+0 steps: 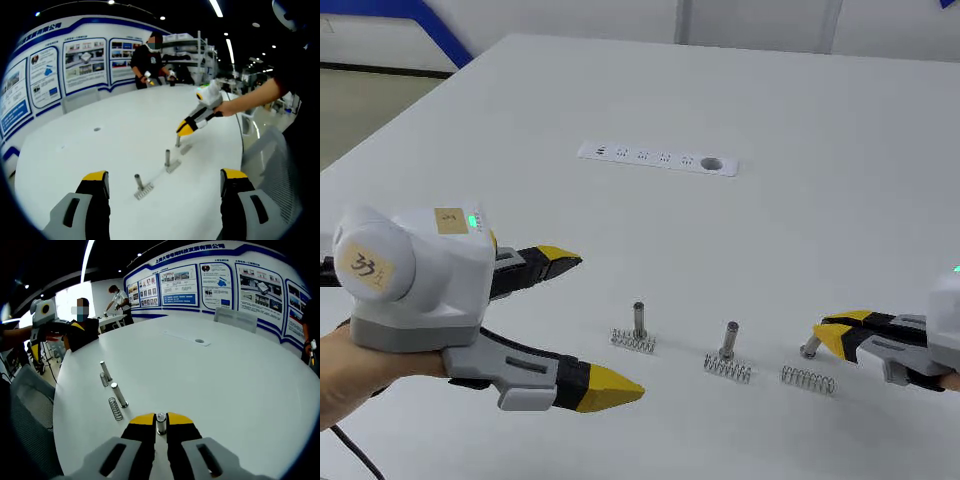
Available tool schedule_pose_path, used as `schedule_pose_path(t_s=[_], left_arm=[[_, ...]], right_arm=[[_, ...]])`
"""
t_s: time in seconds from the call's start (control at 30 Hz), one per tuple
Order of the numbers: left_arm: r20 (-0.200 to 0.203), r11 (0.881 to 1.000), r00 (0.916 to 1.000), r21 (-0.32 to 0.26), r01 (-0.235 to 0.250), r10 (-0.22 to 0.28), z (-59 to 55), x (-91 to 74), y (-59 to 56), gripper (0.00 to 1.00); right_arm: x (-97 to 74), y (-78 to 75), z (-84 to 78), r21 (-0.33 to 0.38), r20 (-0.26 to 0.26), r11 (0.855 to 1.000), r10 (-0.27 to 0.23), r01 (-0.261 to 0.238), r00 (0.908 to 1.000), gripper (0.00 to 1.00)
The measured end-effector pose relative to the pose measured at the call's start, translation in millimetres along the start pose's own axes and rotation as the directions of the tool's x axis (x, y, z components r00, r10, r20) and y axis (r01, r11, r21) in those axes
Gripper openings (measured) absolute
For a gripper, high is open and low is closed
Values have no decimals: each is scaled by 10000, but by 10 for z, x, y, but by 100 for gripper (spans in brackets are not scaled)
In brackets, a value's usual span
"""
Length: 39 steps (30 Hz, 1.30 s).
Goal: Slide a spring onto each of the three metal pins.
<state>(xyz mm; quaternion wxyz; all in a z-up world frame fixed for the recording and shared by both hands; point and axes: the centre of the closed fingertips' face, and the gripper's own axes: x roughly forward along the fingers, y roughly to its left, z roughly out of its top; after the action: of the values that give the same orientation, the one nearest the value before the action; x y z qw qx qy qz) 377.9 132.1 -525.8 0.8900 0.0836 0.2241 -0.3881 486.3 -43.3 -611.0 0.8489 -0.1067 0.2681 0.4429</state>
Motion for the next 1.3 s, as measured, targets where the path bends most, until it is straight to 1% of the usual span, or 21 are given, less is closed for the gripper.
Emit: schedule_pose_path(t_s=[0.07,0.17,0.37,0.43,0.53,0.6,0.67,0.77,0.87,0.97,1.1,1.13,1.2,1.23,1.3], left_arm=[[11,10000,10000,11,-14,13,4,-6,4,94],[70,10000,10000,-16,-44,44,14,-18,10,94],[64,10000,10000,-3,-41,41,5,-25,-2,94],[17,10000,10000,20,-38,38,-9,-27,-8,94],[-32,10000,10000,35,-31,31,-27,-28,-19,94],[81,10000,10000,-34,6,-6,-2,-33,-36,94],[235,9999,9997,-146,44,-41,35,-41,-46,94],[279,10000,9996,-95,-27,30,55,-53,-32,94],[282,9999,9996,-92,-44,47,58,-67,-31,94],[251,9999,9997,-89,-66,68,47,-74,-31,94],[189,10000,9998,-70,-50,51,28,-75,-47,94],[190,10000,9998,-74,-44,45,26,-75,-50,94],[181,9999,9998,-92,-52,54,17,-72,-51,94],[155,9999,9999,-99,-51,53,5,-68,-52,94],[125,9999,9999,-108,-45,47,-12,-60,-54,94]], right_arm=[[4,29,-5,-77,-131,9999,79,-80,9999,8],[9,88,-20,-584,-373,9981,171,-192,9992,8],[-4,172,-34,-679,-525,9972,276,-312,9982,8],[-10,181,-40,-907,-597,9955,229,-282,9980,8],[-8,168,-46,-971,-658,9948,231,-295,9976,8],[-4,138,-50,-1140,-724,9934,57,-140,9974,8],[1,138,-46,-1446,-739,9894,-2,-106,9973,9],[-7,142,-46,-1444,-750,9895,-20,-89,9972,9],[-24,156,-41,-1308,-669,9912,123,-210,9977,14],[-71,128,-41,-1227,-617,9923,103,-178,9980,16],[-161,81,-5,-824,-280,9965,121,-143,9995,19],[-178,68,-8,-827,-246,9965,115,-135,9996,19],[-210,48,-46,-758,-308,9970,156,-179,9994,21],[-229,22,-91,-734,-402,9971,185,-214,9990,21],[-243,24,-142,-768,-522,9966,266,-305,9983,22]])
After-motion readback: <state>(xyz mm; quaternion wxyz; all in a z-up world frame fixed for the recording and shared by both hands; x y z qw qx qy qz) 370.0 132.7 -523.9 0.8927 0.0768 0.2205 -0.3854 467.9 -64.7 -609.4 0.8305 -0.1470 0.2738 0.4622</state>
